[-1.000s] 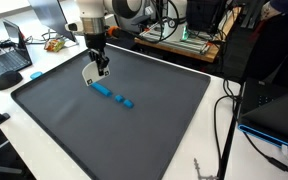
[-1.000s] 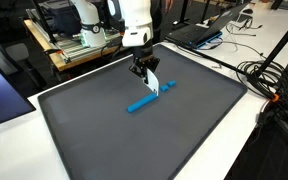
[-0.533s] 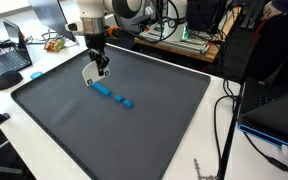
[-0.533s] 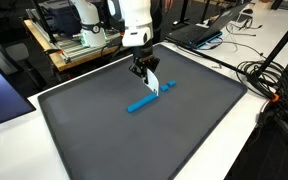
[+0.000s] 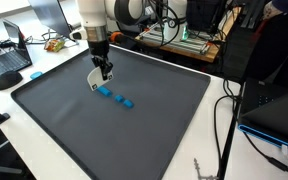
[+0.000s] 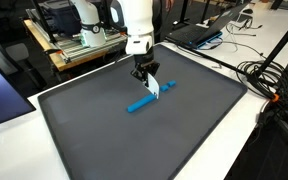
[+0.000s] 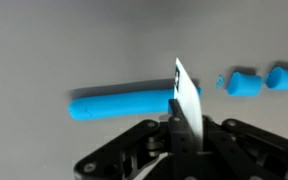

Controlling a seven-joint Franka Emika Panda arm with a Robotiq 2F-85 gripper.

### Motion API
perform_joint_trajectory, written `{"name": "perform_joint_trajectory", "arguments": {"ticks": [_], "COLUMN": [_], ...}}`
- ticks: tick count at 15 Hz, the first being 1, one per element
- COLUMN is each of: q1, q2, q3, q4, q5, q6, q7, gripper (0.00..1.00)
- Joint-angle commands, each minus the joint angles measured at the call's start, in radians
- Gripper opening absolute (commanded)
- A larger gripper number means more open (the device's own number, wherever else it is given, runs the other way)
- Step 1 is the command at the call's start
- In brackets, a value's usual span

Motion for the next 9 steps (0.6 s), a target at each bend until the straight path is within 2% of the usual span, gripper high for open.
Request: {"name": "perform_joint_trajectory", "arguments": {"ticks": [1,6,9], "q1": [-0.001,0.005,0.032], "q2": [0.051,0.082,0.101], "q3": [-0.001,-0.008,-0.044], "q4": [0.042,0.073,0.091], "q5": [0.002,-0.01,-0.046], "q6": [0.008,0.012,0.0], "q7": [-0.018,-0.012,0.018], "gripper": [0.01,0.01,0.01]}}
